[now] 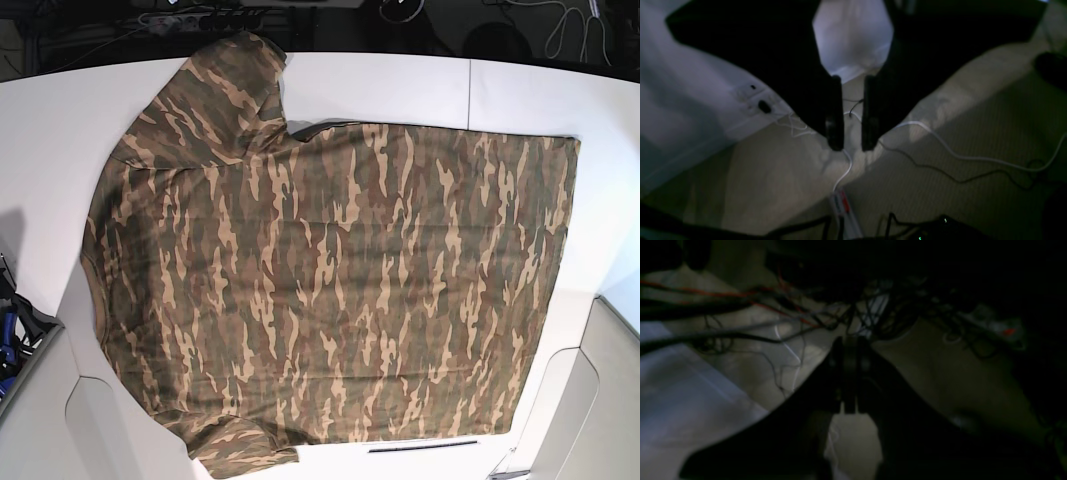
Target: Fold the T-shirt properly
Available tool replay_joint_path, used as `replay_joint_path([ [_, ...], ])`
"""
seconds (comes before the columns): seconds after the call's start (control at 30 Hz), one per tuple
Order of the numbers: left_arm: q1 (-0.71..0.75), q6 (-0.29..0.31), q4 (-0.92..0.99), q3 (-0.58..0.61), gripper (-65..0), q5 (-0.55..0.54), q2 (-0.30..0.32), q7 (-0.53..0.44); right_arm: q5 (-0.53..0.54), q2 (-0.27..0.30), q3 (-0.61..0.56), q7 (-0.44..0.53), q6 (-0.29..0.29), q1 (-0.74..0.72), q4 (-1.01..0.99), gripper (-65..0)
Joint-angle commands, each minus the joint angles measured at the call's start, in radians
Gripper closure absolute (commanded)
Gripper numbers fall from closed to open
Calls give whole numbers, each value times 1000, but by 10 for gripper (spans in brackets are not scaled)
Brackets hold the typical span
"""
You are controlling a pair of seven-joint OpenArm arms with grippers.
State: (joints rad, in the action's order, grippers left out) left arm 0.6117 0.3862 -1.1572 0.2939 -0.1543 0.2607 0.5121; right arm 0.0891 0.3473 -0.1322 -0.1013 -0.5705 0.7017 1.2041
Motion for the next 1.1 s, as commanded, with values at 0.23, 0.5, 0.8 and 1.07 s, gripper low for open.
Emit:
replay_joint_path([
  [0.23,114,8,-222,-73,-103,-3,8,32,35,68,2,-6,-10,121,280,0],
  [0.5,219,110,-415,-259,-103,-77,8,71,62,73,8,-35,-10,158,459,0],
  [0.8,292,127,-612,-422,-103,-165,8,137,150,73,10,-117,-10,158,562,0],
  [1.07,308,144,-734,-494,-103,-221,8,177,214,73,62,-143,-10,158,652,0],
])
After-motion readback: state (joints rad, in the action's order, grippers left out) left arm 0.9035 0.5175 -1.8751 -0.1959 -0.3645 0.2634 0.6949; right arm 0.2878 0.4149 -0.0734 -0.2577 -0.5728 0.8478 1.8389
